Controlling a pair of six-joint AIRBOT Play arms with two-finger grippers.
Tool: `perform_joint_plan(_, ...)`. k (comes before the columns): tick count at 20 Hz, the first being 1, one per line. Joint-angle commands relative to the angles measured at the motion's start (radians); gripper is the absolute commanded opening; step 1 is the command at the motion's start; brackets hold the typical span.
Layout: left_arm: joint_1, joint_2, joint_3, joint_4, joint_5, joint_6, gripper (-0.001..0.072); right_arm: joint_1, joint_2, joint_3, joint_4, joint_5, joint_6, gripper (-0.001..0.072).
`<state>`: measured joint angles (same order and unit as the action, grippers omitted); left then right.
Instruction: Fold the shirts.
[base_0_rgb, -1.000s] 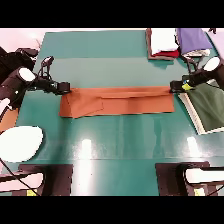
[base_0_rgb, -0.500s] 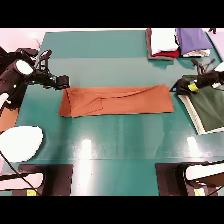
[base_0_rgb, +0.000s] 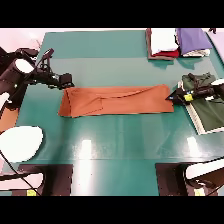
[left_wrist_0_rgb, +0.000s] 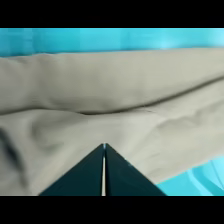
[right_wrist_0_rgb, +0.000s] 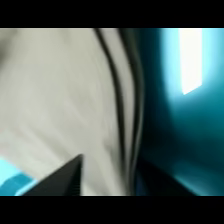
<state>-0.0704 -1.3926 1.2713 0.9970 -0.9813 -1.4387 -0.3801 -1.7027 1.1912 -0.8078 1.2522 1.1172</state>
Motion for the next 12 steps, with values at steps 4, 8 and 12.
perform_joint_plan(4,-0.196,-0.067,0.002,-0.017,0.15,-0.02,0.0022,0.113,-0.021,0.098,0.076,-0.016,-0.068,0.0016)
perform_joint_plan(8,-0.327,-0.201,0.076,-0.034,0.205,-0.02,0.0022,0.156,0.039,0.263,0.081,0.164,-0.029,0.0015)
perform_joint_plan(12,-0.42,-0.366,0.247,-0.038,0.195,-0.02,0.0022,0.24,0.152,0.391,0.082,0.172,0.048,0.0015)
